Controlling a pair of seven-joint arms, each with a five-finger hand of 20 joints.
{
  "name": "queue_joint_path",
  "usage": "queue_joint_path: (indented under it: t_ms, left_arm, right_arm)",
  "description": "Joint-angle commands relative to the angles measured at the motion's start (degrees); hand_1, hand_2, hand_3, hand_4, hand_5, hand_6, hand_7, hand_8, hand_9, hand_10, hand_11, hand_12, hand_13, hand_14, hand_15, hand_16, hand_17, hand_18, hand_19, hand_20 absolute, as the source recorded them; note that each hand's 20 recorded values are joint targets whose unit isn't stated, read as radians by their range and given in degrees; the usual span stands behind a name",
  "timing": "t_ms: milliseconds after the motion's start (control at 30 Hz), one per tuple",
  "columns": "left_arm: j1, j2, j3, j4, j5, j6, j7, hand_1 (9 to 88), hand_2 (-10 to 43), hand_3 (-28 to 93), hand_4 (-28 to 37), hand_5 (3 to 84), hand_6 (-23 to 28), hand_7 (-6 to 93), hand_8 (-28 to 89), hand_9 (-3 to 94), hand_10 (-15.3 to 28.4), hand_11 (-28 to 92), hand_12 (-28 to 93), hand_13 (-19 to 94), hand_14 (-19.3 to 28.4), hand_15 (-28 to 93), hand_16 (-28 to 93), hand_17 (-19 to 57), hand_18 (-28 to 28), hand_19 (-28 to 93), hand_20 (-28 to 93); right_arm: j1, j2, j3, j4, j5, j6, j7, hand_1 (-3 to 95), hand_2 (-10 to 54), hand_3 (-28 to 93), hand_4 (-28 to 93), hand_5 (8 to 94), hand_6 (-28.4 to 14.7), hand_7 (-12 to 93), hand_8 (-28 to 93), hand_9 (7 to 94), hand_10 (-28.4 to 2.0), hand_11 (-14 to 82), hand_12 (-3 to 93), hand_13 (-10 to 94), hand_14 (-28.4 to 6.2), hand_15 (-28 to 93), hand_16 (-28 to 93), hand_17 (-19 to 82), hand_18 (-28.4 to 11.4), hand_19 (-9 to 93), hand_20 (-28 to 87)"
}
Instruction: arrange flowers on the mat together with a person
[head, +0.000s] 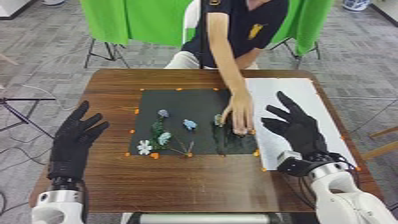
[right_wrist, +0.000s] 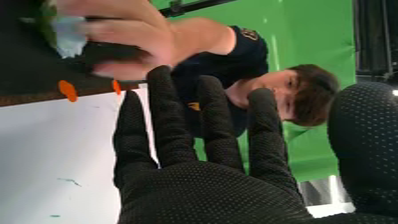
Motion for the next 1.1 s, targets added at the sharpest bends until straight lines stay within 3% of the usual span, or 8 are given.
queue_joint_path:
  t_ms: [33, 100, 300, 667, 700, 767, 1100]
  left_arm:
    - [0.4, -0.6, -0.17, 0.18, 0.21, -0.49, -0.27, 23.0, 3.6, 81, -26.1, 33.6, 2.0, 14.5, -11, 37.0, 17.0, 21, 9, 28, 25.2, 41, -7, -8.8, 22.6, 47, 15]
    - [0.43, -0.37, -0.01, 0.17, 0.07, -0.36, 0.18, 23.0, 3.6, 81, -26.1, 33.6, 1.9, 14.6, -11, 37.0, 17.0, 21, 9, 28, 25.2, 41, -7, -8.8, 22.6, 47, 15]
    - [0.21, -0.94, -0.25, 0.25, 0.63, -0.74, -0.78, 22.9, 3.6, 81, -26.2, 33.6, 1.9, 14.5, -11, 37.1, 17.0, 21, 9, 28, 25.2, 41, -7, -8.8, 22.6, 47, 15]
    - [0.35, -0.62, -0.11, 0.33, 0.33, -0.71, -0.3, 22.8, 3.6, 81, -26.3, 33.5, 1.9, 14.5, -11, 37.0, 17.0, 21, 9, 28, 25.2, 40, -7, -8.7, 22.6, 47, 15]
    - [0.56, -0.23, 0.11, 0.28, -0.11, -0.44, 0.49, 22.8, 3.6, 81, -26.3, 33.6, 1.9, 14.5, -11, 37.0, 17.0, 21, 9, 28, 25.2, 41, -7, -8.7, 22.6, 47, 15]
    - [0.33, -0.26, 0.22, 0.35, -0.07, -0.51, 0.38, 22.8, 3.6, 81, -26.3, 33.5, 1.9, 14.5, -11, 37.0, 17.0, 21, 9, 28, 25.2, 40, -7, -8.7, 22.6, 47, 15]
    - [0.27, -0.32, 0.19, 0.3, 0.07, -0.42, 0.19, 22.8, 3.6, 81, -26.3, 33.6, 2.0, 14.5, -11, 37.0, 17.0, 21, 9, 28, 25.2, 41, -7, -8.7, 22.7, 47, 15]
  right_arm:
    - [-0.66, 0.08, 0.77, 0.19, -0.4, 0.78, -0.98, 14.5, 7.6, 79, -28, 26.9, 7.1, 15, -13, 39.1, -9.3, 5.5, 13.9, 33, -17.0, 22, 19, -1, -19.4, 45, 17]
    - [-0.54, 0.19, 1.08, 0.54, -0.51, 0.63, -1.09, 14.5, 7.5, 79, -28, 27.0, 7.1, 15, -13, 39.1, -9.2, 5.5, 13.9, 32, -17.0, 22, 18, -1, -19.3, 44, 17]
    - [-2.18, 0.2, 3.05, 1.16, -0.34, 0.67, -1.94, 14.5, 7.3, 79, -28, 27.4, 7.1, 15, -13, 39.1, -9.0, 5.3, 13.7, 31, -16.9, 19, 18, -1, -19.1, 43, 16]
    - [-4.22, 0.37, 4.57, 2.0, 0.16, 0.04, -4.09, 14.2, 7.0, 80, -28, 27.4, 7.2, 15, -13, 38.5, -8.5, 4.5, 13.7, 25, -16.2, 11, 21, -1, -20.9, 41, 14]
    - [-4.16, 0.35, 4.64, 2.16, 0.06, -0.18, -4.26, 14.2, 7.0, 80, -28, 27.3, 7.2, 15, -13, 38.2, -8.5, 4.3, 13.7, 25, -16.1, 10, 21, -1, -21.3, 41, 14]
    - [-3.37, 0.7, 3.87, 2.05, 0.16, 0.81, -4.06, 14.2, 7.0, 80, -28, 27.2, 7.3, 14, -13, 38.0, -8.3, 3.9, 14.1, 25, -15.8, 6, 26, -1, -22.1, 42, 13]
    - [-4.1, 0.76, 4.11, 2.29, 0.07, 0.87, -4.95, 14.2, 6.7, 80, -28, 27.3, 7.5, 15, -13, 37.9, -7.9, 4.2, 14.1, 24, -15.9, 4, 28, -1, -22.9, 43, 13]
